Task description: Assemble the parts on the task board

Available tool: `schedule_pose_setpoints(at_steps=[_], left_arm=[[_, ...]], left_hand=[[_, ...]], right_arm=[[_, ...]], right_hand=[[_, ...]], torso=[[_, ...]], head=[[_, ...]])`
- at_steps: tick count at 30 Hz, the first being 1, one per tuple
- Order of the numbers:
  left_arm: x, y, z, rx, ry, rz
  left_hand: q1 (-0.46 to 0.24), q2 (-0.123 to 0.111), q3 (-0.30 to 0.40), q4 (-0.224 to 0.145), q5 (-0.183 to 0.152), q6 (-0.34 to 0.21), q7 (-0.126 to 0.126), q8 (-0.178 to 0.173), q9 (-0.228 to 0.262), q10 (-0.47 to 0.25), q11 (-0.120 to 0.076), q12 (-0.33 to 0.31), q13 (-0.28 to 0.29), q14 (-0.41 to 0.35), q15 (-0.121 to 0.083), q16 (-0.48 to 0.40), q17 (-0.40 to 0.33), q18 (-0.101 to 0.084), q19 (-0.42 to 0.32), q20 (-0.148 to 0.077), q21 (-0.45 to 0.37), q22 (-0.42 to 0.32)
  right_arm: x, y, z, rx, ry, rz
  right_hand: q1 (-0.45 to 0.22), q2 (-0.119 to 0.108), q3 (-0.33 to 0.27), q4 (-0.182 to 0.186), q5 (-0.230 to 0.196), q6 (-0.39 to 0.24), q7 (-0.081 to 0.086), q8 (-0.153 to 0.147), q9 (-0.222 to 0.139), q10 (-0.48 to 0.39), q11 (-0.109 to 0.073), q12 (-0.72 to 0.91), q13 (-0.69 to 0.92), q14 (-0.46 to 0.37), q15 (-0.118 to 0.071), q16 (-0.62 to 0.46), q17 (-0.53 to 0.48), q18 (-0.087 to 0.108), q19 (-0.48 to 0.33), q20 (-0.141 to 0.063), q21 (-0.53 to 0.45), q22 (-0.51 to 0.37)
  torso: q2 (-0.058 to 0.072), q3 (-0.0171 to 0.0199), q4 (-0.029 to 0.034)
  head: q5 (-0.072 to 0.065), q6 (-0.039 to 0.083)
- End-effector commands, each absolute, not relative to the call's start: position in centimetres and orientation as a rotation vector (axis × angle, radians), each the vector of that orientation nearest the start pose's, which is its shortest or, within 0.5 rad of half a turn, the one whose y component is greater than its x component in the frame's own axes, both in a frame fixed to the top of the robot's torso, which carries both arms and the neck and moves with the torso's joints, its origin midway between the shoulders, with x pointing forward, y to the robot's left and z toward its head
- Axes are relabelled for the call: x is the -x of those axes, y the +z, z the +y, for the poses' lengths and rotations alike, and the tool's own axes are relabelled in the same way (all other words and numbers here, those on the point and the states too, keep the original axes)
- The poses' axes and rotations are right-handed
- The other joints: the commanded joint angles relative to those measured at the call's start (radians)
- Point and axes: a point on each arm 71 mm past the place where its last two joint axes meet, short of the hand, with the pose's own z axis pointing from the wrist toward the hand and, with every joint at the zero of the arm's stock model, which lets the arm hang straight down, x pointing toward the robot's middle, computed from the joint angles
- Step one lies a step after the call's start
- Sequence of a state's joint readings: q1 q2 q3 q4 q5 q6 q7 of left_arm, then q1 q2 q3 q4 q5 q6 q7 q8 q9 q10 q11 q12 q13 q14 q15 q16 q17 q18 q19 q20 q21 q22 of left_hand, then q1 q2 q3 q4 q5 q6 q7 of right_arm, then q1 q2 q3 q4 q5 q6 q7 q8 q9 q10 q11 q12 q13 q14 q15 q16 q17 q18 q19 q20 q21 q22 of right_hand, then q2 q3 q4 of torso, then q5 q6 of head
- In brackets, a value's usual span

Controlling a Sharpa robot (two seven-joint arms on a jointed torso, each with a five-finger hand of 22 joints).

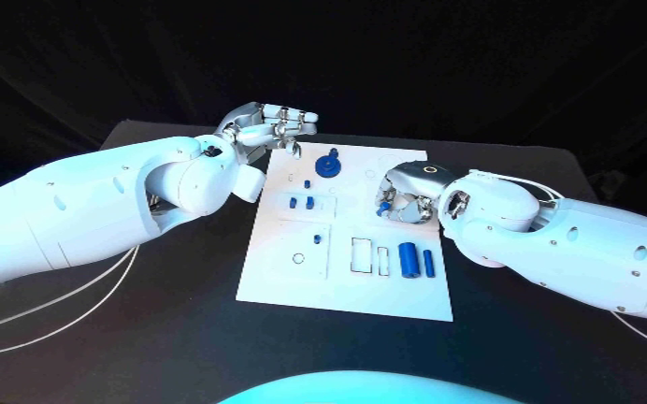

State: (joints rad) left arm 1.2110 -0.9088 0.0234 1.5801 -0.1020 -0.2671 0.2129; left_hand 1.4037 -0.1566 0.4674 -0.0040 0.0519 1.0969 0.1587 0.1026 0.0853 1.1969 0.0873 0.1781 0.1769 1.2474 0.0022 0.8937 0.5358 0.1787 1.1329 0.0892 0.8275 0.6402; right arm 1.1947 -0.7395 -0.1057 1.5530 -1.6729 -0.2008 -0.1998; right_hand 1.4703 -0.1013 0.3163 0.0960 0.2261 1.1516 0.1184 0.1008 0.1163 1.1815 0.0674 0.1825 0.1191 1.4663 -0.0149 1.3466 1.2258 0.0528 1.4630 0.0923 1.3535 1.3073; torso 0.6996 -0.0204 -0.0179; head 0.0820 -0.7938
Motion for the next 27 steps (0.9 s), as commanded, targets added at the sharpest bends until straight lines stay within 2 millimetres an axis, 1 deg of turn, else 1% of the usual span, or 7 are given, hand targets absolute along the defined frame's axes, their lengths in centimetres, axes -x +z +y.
schedule_pose_setpoints(at_steps=[1,6,9,14,17,20,27], left_arm=[[-48.6,-15.5,21.9,1.073,-1.520,1.558],[-48.6,-15.5,21.9,1.074,-1.519,1.557],[-48.7,-15.5,21.9,1.074,-1.519,1.557],[-48.7,-15.5,21.8,1.074,-1.519,1.556],[-48.7,-15.5,21.8,1.073,-1.521,1.557],[-48.7,-15.5,21.7,1.073,-1.522,1.557],[-48.8,-15.6,21.5,1.071,-1.526,1.559]], left_hand=[[0.001,0.003,-0.004,-0.004,0.000,-0.007,0.002,0.006,-0.001,-0.007,-0.003,0.003,0.001,-0.006,0.001,-0.005,-0.001,0.006,0.005,0.000,-0.007,-0.001],[0.001,0.003,-0.004,-0.004,0.000,-0.007,0.002,0.006,-0.001,-0.007,-0.003,0.003,0.001,-0.006,0.001,-0.005,-0.001,0.006,0.005,0.000,-0.007,-0.001],[0.001,0.003,-0.004,-0.004,0.000,-0.007,0.002,0.006,-0.001,-0.007,-0.003,0.003,0.001,-0.006,0.001,-0.005,-0.001,0.006,0.005,0.000,-0.007,-0.001],[-0.002,0.003,-0.007,-0.003,-0.001,-0.010,0.003,0.006,-0.002,-0.009,-0.002,0.004,0.001,-0.006,0.001,-0.005,-0.001,0.006,0.005,0.000,-0.008,-0.002],[-0.003,0.003,-0.007,-0.003,-0.001,-0.010,0.003,0.006,-0.002,-0.010,-0.002,0.004,0.001,-0.006,0.001,-0.005,-0.001,0.006,0.005,0.000,-0.008,-0.002],[-0.003,0.004,-0.007,-0.003,-0.001,-0.010,0.003,0.006,-0.002,-0.010,-0.002,0.004,0.001,-0.006,0.001,-0.005,-0.002,0.006,0.005,0.000,-0.008,-0.002],[-0.003,0.004,-0.007,-0.003,-0.001,-0.010,0.003,0.006,-0.002,-0.010,-0.002,0.004,0.001,-0.006,0.001,-0.005,-0.002,0.006,0.005,0.000,-0.008,-0.002]], right_arm=[[-46.2,-20.8,-13.9,0.402,0.603,1.668],[-45.8,-19.9,-14.2,0.348,0.635,1.617],[-45.4,-19.0,-14.3,0.325,0.653,1.598],[-44.3,-17.5,-13.7,0.325,0.697,1.579],[-43.5,-17.0,-12.7,0.338,0.733,1.576],[-42.6,-16.8,-11.2,0.359,0.779,1.580],[-40.5,-17.6,-7.3,0.422,0.885,1.596]], right_hand=[[0.022,0.025,0.021,-0.013,-0.003,0.018,-0.002,0.010,0.011,0.032,-0.016,0.008,0.010,0.040,-0.010,0.007,0.002,-0.009,0.025,-0.009,0.012,0.197],[0.027,0.021,0.039,-0.031,0.002,0.022,0.001,0.012,0.017,0.041,-0.018,0.008,0.016,0.040,-0.012,0.008,0.003,-0.011,0.027,-0.012,0.017,0.199],[0.028,0.019,0.047,-0.039,0.004,0.020,0.002,0.010,0.019,0.041,-0.017,0.006,0.018,0.039,-0.011,0.008,0.002,-0.011,0.027,-0.013,0.016,0.200],[0.027,0.015,0.052,-0.044,0.005,0.019,0.004,0.009,0.020,0.040,-0.015,0.004,0.019,0.039,-0.011,0.008,0.002,-0.011,0.027,-0.013,0.017,0.200],[0.027,0.014,0.053,-0.046,0.005,0.018,0.004,0.008,0.021,0.040,-0.015,0.004,0.020,0.039,-0.010,0.007,0.001,-0.011,0.027,-0.013,0.017,0.201],[0.026,0.013,0.054,-0.047,0.005,0.018,0.005,0.008,0.021,0.040,-0.015,0.004,0.020,0.039,-0.010,0.007,0.001,-0.011,0.026,-0.013,0.016,0.200],[0.023,0.011,0.057,-0.049,0.005,0.016,0.007,0.006,0.022,0.039,-0.013,0.002,0.021,0.039,-0.009,0.006,-0.001,-0.010,0.025,-0.012,0.012,0.200]], torso=[[0.000,0.0000,0.0003],[-0.001,-0.0004,0.0001],[-0.001,-0.0004,-0.0006],[-0.001,-0.0001,-0.0015],[-0.001,-0.0008,0.0000],[-0.001,-0.0005,0.0000],[-0.001,-0.0009,0.0002]], head=[[-0.001,-0.001],[0.000,-0.001],[0.001,0.000],[0.004,0.001],[0.004,0.002],[0.009,0.002],[0.018,-0.001]])
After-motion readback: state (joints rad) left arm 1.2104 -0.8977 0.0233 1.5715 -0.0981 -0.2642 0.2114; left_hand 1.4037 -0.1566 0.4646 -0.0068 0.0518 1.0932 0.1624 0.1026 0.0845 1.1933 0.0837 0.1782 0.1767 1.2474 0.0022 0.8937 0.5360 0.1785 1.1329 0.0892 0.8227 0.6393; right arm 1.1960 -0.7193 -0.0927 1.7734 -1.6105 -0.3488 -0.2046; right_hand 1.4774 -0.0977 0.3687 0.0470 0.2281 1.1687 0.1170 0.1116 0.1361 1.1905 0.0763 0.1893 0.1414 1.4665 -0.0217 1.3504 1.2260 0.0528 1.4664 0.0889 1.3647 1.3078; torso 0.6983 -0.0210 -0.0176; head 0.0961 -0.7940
